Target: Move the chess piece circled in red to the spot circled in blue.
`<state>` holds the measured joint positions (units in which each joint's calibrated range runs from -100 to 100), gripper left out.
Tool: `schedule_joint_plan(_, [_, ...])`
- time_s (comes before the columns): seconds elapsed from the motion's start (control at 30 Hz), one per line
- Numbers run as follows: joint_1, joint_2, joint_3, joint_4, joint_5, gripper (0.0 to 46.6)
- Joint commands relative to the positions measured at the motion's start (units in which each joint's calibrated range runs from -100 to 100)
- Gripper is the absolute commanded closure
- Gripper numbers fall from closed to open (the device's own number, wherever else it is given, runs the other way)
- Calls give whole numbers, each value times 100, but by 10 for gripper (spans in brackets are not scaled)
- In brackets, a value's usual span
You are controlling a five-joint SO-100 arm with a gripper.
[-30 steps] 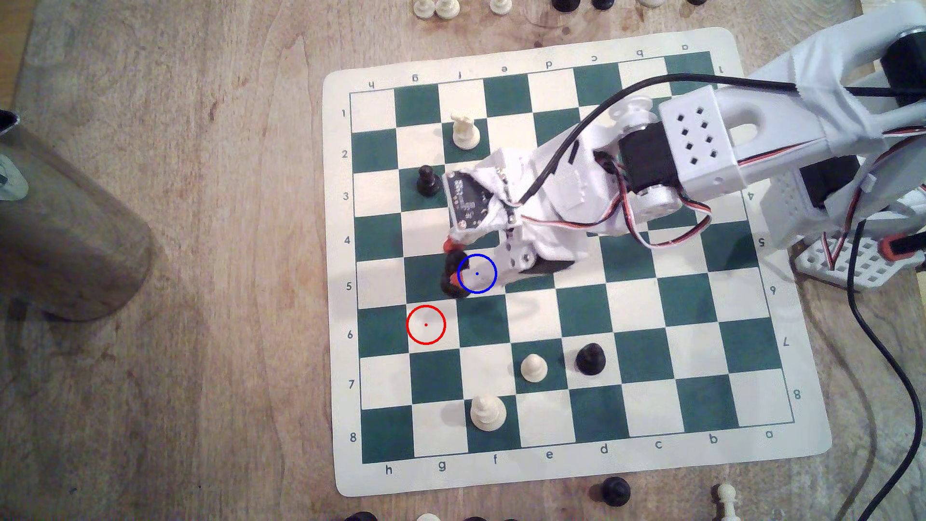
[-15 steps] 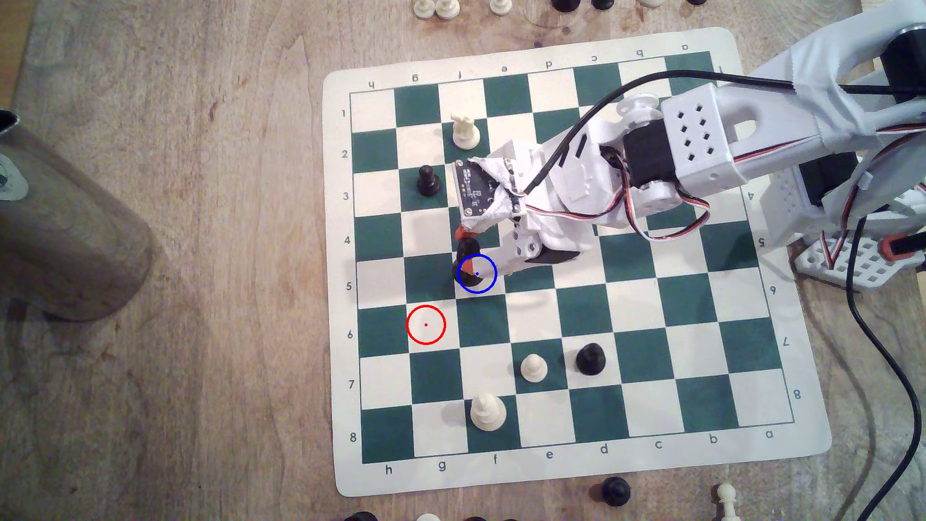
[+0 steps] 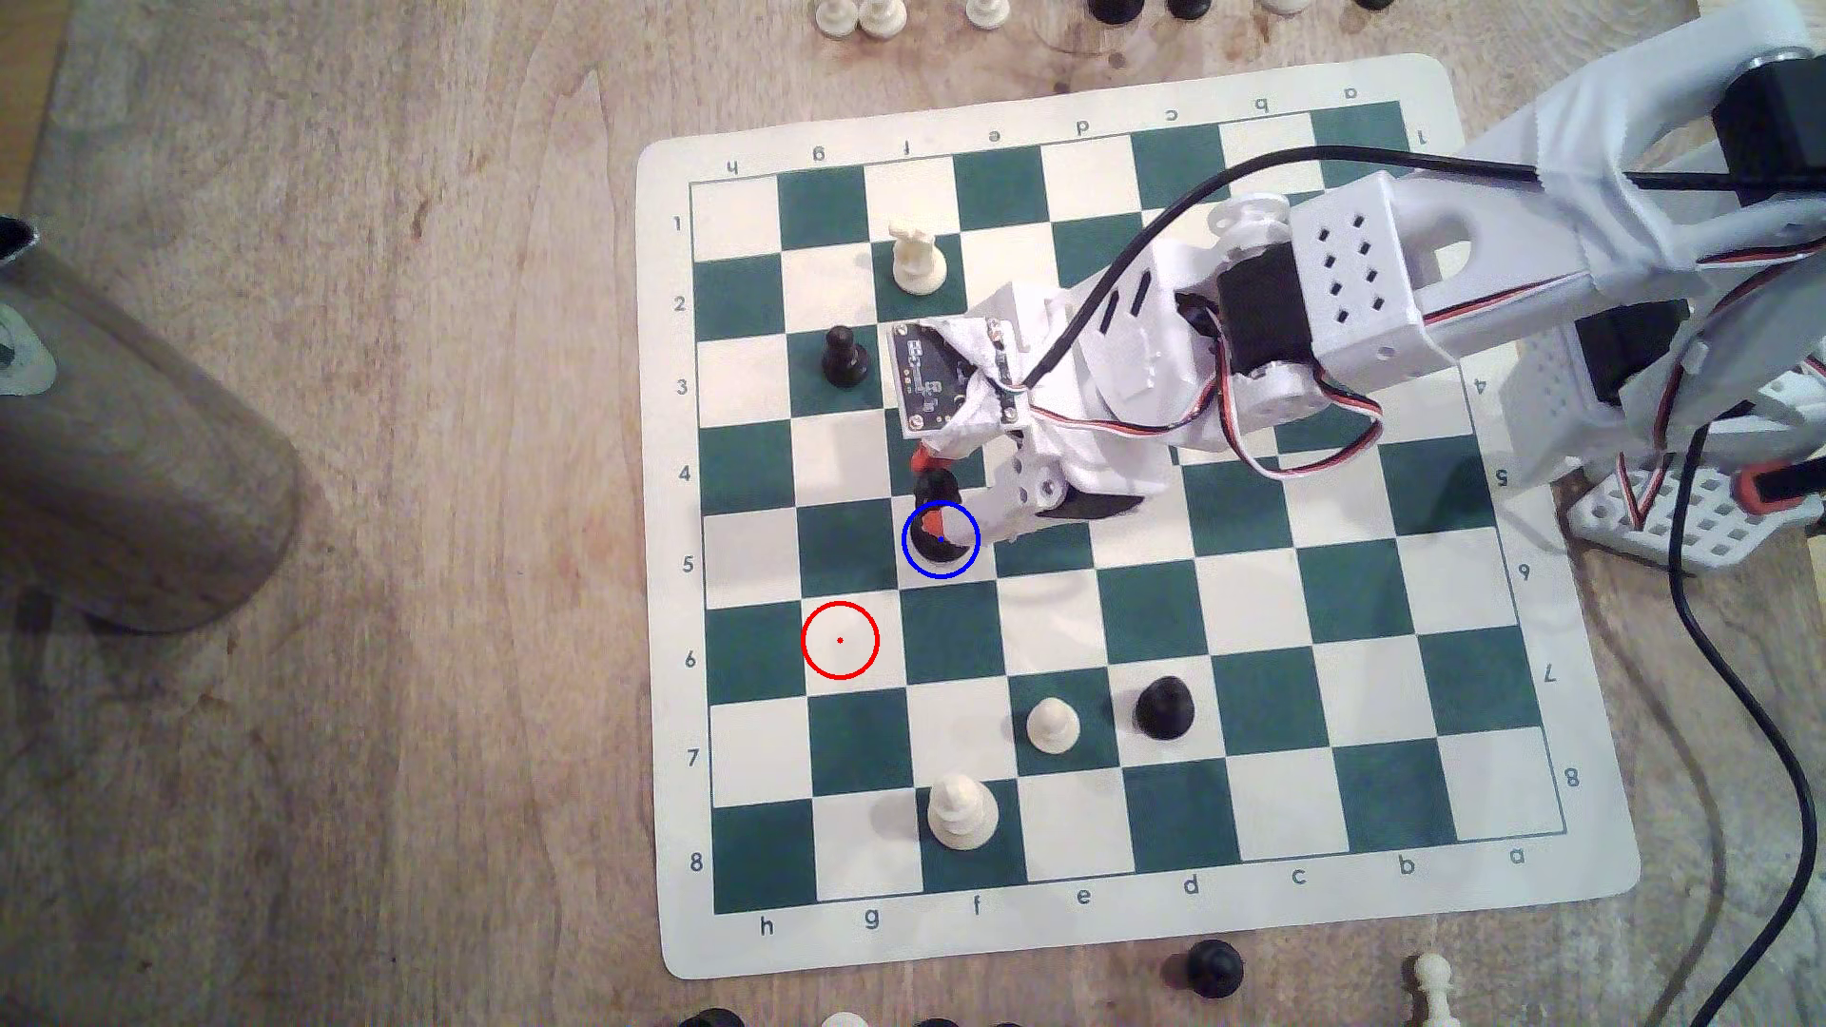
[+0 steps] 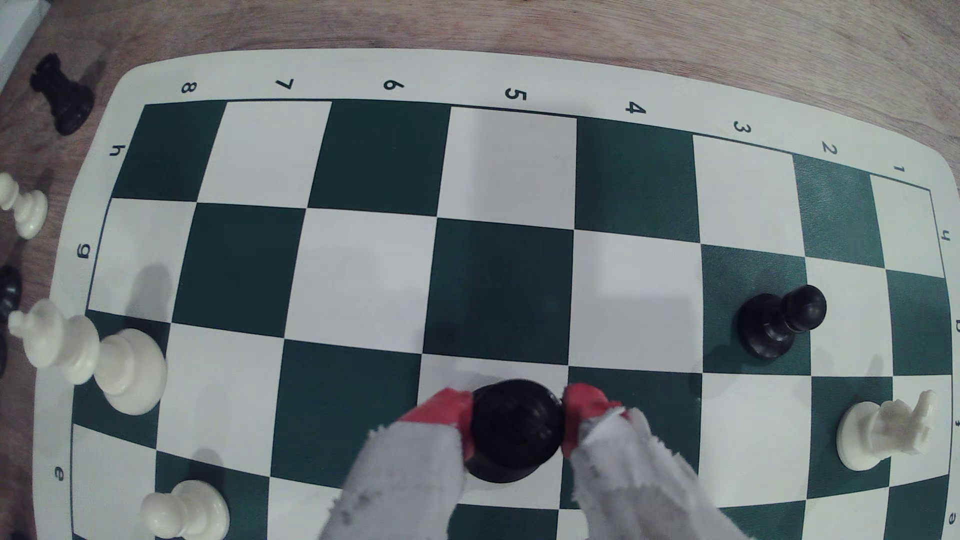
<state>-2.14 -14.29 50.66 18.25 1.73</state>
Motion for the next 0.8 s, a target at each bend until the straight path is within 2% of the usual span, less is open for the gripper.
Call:
schedule_joint_plan(0.0, [14, -116, -34, -162, 29, 458])
schedule_joint_plan(0.07, [14, -99, -25, -179, 10, 429])
schedule_joint_plan(0.1, [14, -91, -25, -187, 10, 388])
schedule_joint_plan(0.13, [22, -91, -16, -187, 15, 300])
schedule_joint_plan(0.17, [22, -108, -16, -170, 24, 255])
schedule_joint_plan(0.2, [30, -125, -16, -162, 29, 243])
schedule_joint_plan(0.43, [61, -643, -7, 247, 83, 230])
schedule_joint_plan(0.6, [-48, -1746, 75, 1296, 73, 196])
schedule_joint_plan(0.77, [-87, -2731, 84, 2360, 73, 193])
